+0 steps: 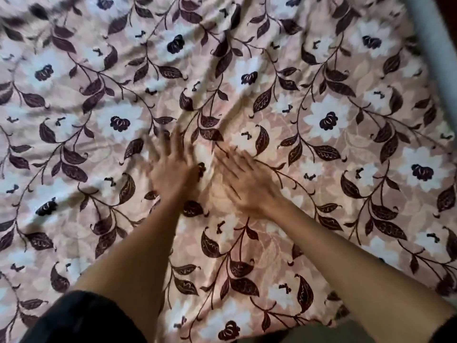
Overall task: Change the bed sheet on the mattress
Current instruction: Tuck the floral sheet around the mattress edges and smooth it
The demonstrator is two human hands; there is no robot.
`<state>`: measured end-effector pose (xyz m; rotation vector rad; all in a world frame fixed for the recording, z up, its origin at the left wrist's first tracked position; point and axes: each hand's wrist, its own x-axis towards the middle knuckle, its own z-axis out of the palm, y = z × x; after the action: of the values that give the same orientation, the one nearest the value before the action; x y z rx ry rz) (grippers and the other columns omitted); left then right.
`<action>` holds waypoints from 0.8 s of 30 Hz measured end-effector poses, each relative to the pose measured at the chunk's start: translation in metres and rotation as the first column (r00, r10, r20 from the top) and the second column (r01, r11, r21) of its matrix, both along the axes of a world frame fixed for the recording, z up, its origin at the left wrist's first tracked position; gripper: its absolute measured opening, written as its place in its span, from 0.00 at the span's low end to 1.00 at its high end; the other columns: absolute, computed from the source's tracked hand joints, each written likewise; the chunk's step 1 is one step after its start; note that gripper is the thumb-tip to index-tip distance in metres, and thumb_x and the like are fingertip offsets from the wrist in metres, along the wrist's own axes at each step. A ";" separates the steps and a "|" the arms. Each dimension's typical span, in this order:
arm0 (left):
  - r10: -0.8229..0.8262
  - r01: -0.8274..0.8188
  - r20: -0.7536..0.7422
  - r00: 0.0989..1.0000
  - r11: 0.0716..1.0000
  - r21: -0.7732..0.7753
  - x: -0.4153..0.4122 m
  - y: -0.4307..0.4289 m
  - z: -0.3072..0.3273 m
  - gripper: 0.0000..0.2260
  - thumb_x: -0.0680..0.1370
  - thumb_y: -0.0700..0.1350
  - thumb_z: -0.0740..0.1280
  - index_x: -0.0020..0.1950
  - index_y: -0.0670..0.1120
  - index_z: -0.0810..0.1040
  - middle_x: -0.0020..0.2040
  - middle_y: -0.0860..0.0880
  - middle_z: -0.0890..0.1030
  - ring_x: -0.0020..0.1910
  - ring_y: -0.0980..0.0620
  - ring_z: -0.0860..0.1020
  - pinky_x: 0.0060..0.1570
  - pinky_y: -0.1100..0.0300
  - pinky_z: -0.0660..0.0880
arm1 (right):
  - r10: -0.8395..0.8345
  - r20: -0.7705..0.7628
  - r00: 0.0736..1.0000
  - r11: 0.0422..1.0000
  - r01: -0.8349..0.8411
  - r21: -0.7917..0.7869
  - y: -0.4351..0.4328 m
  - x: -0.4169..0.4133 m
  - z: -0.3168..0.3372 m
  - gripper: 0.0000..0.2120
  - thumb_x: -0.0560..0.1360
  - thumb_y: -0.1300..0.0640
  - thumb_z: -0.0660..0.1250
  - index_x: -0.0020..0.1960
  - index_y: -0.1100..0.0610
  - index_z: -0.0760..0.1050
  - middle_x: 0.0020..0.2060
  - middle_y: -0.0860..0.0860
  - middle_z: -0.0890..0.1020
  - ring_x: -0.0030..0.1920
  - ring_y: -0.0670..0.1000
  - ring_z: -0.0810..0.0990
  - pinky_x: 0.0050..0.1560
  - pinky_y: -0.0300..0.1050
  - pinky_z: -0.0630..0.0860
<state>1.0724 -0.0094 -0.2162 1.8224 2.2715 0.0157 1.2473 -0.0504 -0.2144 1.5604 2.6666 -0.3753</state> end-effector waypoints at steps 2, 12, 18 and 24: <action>0.197 -0.197 -0.007 0.980 0.978 -0.060 -0.028 0.021 0.009 0.25 0.81 0.61 0.41 0.76 0.58 0.39 0.77 0.50 0.38 0.75 0.43 0.37 0.66 0.39 0.32 | -0.034 -0.002 0.999 0.999 0.034 0.027 0.003 0.038 0.000 0.28 0.80 0.45 0.44 0.75 0.60 0.48 0.75 0.57 0.53 0.75 0.55 0.50 0.74 0.52 0.44; -0.102 0.095 0.088 0.991 0.992 0.081 0.050 0.112 0.007 0.33 0.79 0.63 0.49 0.77 0.45 0.48 0.77 0.44 0.42 0.75 0.42 0.41 0.71 0.49 0.36 | -0.748 0.060 0.662 0.664 0.748 0.028 0.094 0.090 0.001 0.37 0.77 0.37 0.41 0.76 0.62 0.40 0.75 0.60 0.42 0.75 0.58 0.41 0.75 0.55 0.41; -0.049 0.049 -0.001 0.999 0.998 0.039 0.029 0.139 0.014 0.15 0.82 0.47 0.51 0.62 0.39 0.68 0.78 0.45 0.49 0.76 0.42 0.44 0.71 0.41 0.38 | -0.003 -0.036 0.999 0.999 0.002 -0.037 0.094 -0.009 -0.002 0.31 0.79 0.42 0.39 0.74 0.61 0.40 0.75 0.58 0.45 0.75 0.56 0.41 0.74 0.53 0.39; 0.089 -0.088 -0.004 0.996 0.992 0.093 0.038 0.157 0.026 0.19 0.82 0.48 0.52 0.68 0.38 0.63 0.77 0.42 0.46 0.76 0.41 0.44 0.71 0.37 0.45 | -0.377 -0.168 0.911 0.922 0.387 0.028 0.118 0.118 0.004 0.31 0.79 0.43 0.48 0.76 0.60 0.50 0.76 0.58 0.52 0.76 0.56 0.48 0.74 0.46 0.52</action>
<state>1.1104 0.1478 -0.1900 1.7674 2.3932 0.1307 1.3652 0.0675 -0.2099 2.1661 2.4866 -0.4500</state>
